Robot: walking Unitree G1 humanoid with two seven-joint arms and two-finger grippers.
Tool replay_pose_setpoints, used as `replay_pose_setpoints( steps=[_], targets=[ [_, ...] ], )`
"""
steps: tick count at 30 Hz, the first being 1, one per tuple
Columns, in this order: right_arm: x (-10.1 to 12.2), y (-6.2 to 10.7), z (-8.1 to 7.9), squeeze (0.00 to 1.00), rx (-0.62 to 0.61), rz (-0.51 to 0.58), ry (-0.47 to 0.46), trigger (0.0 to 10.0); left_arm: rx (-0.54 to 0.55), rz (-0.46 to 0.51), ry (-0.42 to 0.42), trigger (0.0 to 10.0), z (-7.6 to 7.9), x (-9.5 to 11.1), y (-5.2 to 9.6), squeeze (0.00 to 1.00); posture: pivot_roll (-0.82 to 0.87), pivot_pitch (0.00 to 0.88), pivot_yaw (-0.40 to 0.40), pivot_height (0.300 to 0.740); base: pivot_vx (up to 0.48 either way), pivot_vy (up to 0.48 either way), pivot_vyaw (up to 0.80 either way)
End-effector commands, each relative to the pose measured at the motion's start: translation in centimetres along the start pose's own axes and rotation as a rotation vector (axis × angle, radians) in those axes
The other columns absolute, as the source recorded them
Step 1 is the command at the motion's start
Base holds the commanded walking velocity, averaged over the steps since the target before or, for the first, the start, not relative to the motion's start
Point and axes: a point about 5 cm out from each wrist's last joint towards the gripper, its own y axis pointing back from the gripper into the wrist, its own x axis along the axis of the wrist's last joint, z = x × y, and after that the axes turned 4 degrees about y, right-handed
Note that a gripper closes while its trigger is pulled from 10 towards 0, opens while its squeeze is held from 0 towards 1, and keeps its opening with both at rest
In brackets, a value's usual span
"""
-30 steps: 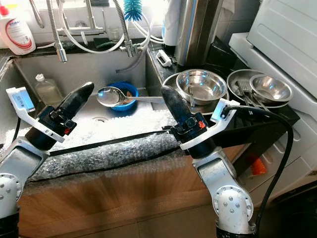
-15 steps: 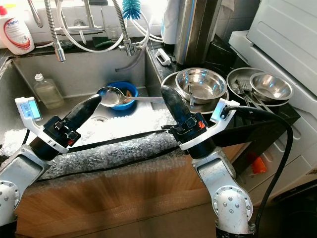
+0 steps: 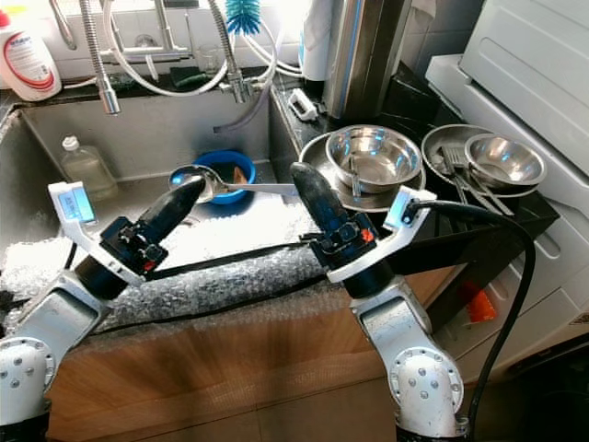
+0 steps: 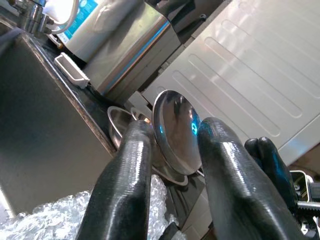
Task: Kitchen organization
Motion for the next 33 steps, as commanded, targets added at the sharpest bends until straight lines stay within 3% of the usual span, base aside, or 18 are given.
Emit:
replay_pose_setpoints(
  steps=[1,12,29,30,31,32,33],
  targets=[
    [0.0,0.0,-0.4,0.00,0.016,-0.006,0.010,10.0,-0.039,0.012,-0.012,0.0,0.9,0.3,-0.4,0.00,0.08,0.115,-0.028,0.740,0.000,0.000,0.00],
    [-0.1,-0.1,-0.4,0.00,0.023,-0.006,0.011,10.0,-0.072,0.059,0.014,0.0,1.8,0.4,-1.1,0.00,0.08,0.115,-0.028,0.740,0.000,0.000,0.00],
    [-0.3,-0.1,-0.3,0.00,0.012,-0.011,0.021,10.0,-0.051,0.102,0.030,0.0,1.6,0.7,-1.3,0.00,0.08,0.115,-0.025,0.740,0.000,0.000,0.00],
    [-0.3,-0.1,-0.3,0.18,0.016,-0.013,0.019,10.0,-0.045,0.118,0.036,0.0,1.5,1.0,-1.3,0.00,0.08,0.114,-0.027,0.740,0.000,0.000,0.00],
    [-0.3,-0.1,-0.3,0.75,0.018,-0.014,0.020,10.0,-0.039,0.130,0.038,0.0,1.4,1.1,-1.3,0.00,0.08,0.114,-0.027,0.740,0.000,0.000,0.00],
    [-0.3,-0.1,-0.3,0.98,0.018,-0.016,0.019,10.0,-0.031,0.147,0.043,0.0,1.4,1.3,-1.3,0.00,0.08,0.114,-0.027,0.740,0.000,0.000,0.00],
    [-0.4,-0.1,-0.3,1.00,0.017,-0.018,0.019,10.0,-0.027,0.161,0.050,0.0,1.3,1.4,-1.3,0.00,0.08,0.114,-0.027,0.740,0.000,0.000,0.00]
  ],
)
